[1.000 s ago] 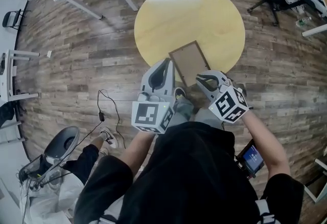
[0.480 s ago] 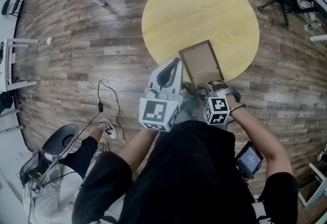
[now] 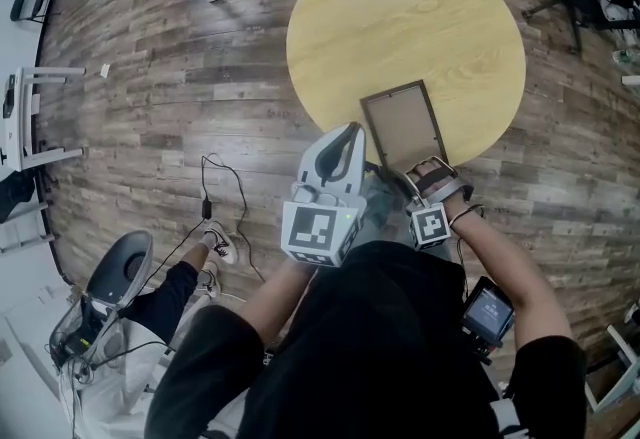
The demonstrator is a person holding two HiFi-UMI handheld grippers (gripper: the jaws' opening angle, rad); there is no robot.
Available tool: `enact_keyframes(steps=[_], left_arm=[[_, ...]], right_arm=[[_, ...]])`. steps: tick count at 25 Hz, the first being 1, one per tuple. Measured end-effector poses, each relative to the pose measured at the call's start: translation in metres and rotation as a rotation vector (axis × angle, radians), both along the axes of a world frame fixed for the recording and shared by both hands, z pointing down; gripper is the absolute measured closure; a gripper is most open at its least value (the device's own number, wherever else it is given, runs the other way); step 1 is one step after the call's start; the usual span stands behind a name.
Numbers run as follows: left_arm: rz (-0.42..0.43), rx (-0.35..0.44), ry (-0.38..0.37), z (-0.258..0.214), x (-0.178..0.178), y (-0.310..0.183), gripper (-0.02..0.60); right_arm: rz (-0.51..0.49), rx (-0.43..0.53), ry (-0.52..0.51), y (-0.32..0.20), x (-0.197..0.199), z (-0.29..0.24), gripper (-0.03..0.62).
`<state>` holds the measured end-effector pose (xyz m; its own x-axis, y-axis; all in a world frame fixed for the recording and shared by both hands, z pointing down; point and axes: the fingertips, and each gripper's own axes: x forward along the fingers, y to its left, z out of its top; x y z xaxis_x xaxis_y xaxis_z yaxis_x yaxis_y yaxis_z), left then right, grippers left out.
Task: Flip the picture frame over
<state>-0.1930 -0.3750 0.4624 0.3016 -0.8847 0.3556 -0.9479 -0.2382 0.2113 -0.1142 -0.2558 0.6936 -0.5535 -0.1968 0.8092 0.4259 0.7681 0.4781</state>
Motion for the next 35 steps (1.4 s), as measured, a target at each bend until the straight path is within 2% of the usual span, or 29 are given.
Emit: enact_keyframes(steps=[4,7,14,19,25,35], left_arm=[[-0.004,-0.001,0.005,0.0,-0.004,-0.004,0.552],[0.002,0.015,0.002,-0.004,-0.003,-0.009,0.552],[0.027,0.041,-0.002,-0.014,-0.002,-0.012,0.552],[0.042,0.052,0.004,-0.021,0.001,-0.015,0.552],[0.065,0.059,-0.002,-0.023,0.01,-0.015,0.552],[0.124,0.079,-0.015,-0.026,0.035,-0.015,0.552]], right_arm=[[-0.017,-0.002,-0.023,0.0,0.004,-0.006,0.465],[0.013,-0.024,-0.112,-0.006,0.003,-0.03,0.482],[0.336,-0.201,-0.492,-0.05,-0.007,-0.13,0.511],[0.5,-0.345,-0.695,-0.077,0.001,-0.176,0.516],[0.661,-0.444,-0.886,-0.101,0.019,-0.206,0.517],[0.985,-0.586,-1.133,-0.128,0.09,-0.217,0.519]])
